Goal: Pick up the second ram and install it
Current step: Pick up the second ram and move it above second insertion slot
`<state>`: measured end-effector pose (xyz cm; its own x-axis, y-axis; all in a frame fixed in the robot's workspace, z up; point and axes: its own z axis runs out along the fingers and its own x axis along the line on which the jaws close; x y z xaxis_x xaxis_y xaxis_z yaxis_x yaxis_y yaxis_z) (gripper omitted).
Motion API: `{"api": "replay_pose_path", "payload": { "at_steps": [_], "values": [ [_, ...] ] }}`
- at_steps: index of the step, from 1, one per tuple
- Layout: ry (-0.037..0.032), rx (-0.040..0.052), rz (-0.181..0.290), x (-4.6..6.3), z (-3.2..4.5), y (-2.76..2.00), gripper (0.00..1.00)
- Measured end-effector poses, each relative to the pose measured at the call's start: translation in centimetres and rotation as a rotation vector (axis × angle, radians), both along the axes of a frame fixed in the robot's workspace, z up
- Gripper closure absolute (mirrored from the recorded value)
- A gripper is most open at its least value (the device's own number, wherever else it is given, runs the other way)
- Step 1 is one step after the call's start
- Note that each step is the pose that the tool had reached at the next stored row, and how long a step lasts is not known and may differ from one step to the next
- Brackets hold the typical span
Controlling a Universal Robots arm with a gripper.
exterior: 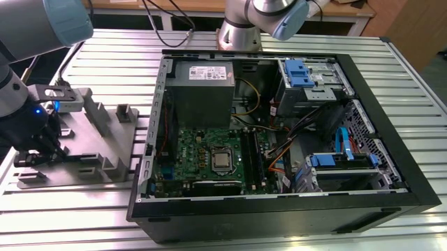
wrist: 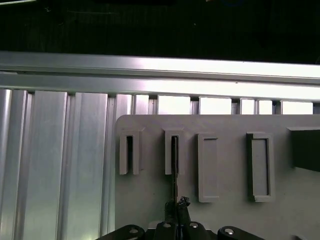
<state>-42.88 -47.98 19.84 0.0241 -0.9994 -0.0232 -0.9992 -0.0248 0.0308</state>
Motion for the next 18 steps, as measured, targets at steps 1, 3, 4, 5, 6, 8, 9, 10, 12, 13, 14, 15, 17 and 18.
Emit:
{"api": "replay_pose_path", "payload": {
  "at_steps": [1, 3, 4, 5, 6, 8, 9, 10, 12, 13, 14, 15, 17, 18],
  "values": [
    [0.0000, 0.0000, 0.000, 0.0, 0.00, 0.00, 0.88],
    [0.0000, 0.0000, 0.000, 0.0, 0.00, 0.00, 0.88],
    [-0.0001, 0.0001, 0.000, 0.0, 0.05, 0.00, 0.88],
    [-0.0002, 0.0001, 0.000, 0.0, 0.20, 0.00, 0.88],
    [-0.0001, 0.0001, 0.000, 0.0, 0.40, 0.00, 0.88],
    [-0.0001, 0.0001, 0.000, 0.0, 0.75, 0.00, 0.88],
    [-0.0001, 0.0000, 0.000, 0.0, 0.92, 0.00, 0.88],
    [-0.0001, 0.0001, 0.000, 0.0, 1.13, 0.00, 0.88],
    [0.0000, -0.0003, 0.000, 0.0, 1.42, 0.00, 0.88],
    [-0.0002, -0.0003, 0.000, 0.0, 1.42, 0.00, 0.88],
    [-0.0002, -0.0005, 0.000, 0.0, 1.42, 0.00, 0.88],
    [-0.0002, -0.0005, 0.000, 0.0, 1.42, 0.00, 0.88],
    [-0.0001, -0.0009, 0.000, 0.0, 1.42, 0.00, 0.88],
    [0.0000, -0.0011, 0.000, 0.0, 1.43, 0.00, 0.88]
  ]
}}
